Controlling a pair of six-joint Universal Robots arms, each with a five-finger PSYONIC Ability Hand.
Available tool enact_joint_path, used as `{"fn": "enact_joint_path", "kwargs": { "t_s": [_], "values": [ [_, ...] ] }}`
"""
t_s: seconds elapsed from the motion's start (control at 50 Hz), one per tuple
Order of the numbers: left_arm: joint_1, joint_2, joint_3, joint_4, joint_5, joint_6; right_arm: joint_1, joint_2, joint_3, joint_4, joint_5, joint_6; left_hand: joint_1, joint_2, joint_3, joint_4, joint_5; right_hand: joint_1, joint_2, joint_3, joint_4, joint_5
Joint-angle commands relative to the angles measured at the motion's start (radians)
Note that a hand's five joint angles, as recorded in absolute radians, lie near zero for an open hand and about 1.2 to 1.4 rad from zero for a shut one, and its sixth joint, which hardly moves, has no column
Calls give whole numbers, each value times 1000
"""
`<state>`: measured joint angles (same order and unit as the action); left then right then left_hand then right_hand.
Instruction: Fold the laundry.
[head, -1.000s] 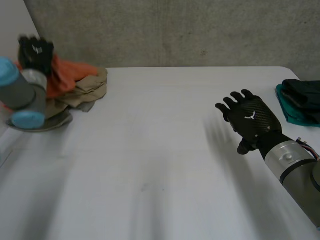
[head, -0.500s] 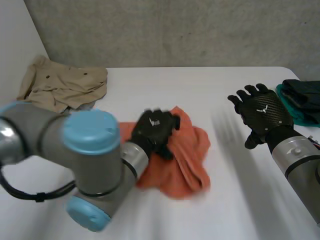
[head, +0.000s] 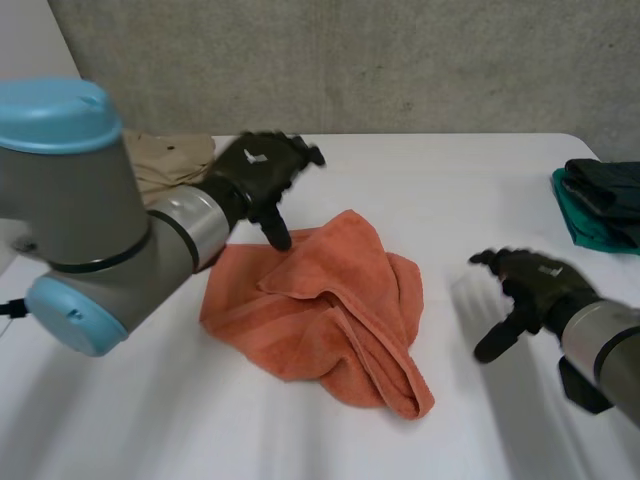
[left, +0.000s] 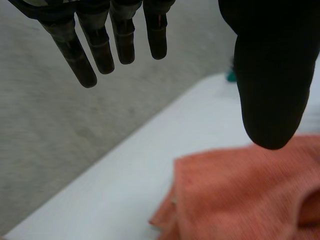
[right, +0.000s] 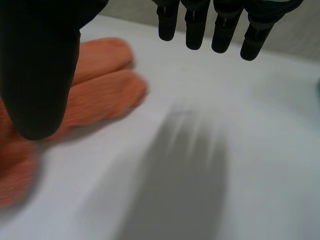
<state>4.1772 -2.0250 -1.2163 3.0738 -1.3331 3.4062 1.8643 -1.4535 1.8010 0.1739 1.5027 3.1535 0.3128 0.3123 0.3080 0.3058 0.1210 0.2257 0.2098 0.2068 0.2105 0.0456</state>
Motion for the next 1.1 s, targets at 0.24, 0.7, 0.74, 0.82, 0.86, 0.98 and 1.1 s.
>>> {"fn": "enact_joint_path", "kwargs": {
  "t_s": [0.24, 0.7, 0.74, 0.82, 0.86, 0.98, 1.1],
  "values": [
    [-25, -351, 151, -55, 54, 237, 156, 171, 4, -117, -55, 112, 477, 478, 482, 484, 495, 437, 453, 456, 452, 442],
    [-49, -143, 422, 689, -259, 111, 191, 237, -701, -462, 281, -358, 1083, 1084, 1088, 1090, 1101, 1171, 1186, 1189, 1186, 1176],
    [-51, -106, 397, 711, -273, 96, 194, 210, -724, -517, 280, -388, 1083, 1084, 1088, 1090, 1101, 1171, 1186, 1189, 1186, 1176],
    [-49, -74, 296, 671, -275, 88, 228, 162, -692, -482, 249, -408, 1083, 1084, 1088, 1090, 1101, 1171, 1186, 1189, 1186, 1176],
    [-49, -55, 233, 646, -275, 85, 256, 147, -640, -450, 231, -412, 1083, 1084, 1088, 1090, 1101, 1171, 1186, 1189, 1186, 1176],
    [-43, 81, -122, 571, -261, 77, 315, 105, -473, -424, 180, -423, 1083, 1084, 1088, 1090, 1101, 1171, 1186, 1189, 1186, 1176],
    [-42, 126, -354, 572, -255, 73, 334, 110, -301, -361, 111, -444, 191, 191, 196, 198, 208, 1171, 1186, 1189, 1186, 1176]
  ]
}}
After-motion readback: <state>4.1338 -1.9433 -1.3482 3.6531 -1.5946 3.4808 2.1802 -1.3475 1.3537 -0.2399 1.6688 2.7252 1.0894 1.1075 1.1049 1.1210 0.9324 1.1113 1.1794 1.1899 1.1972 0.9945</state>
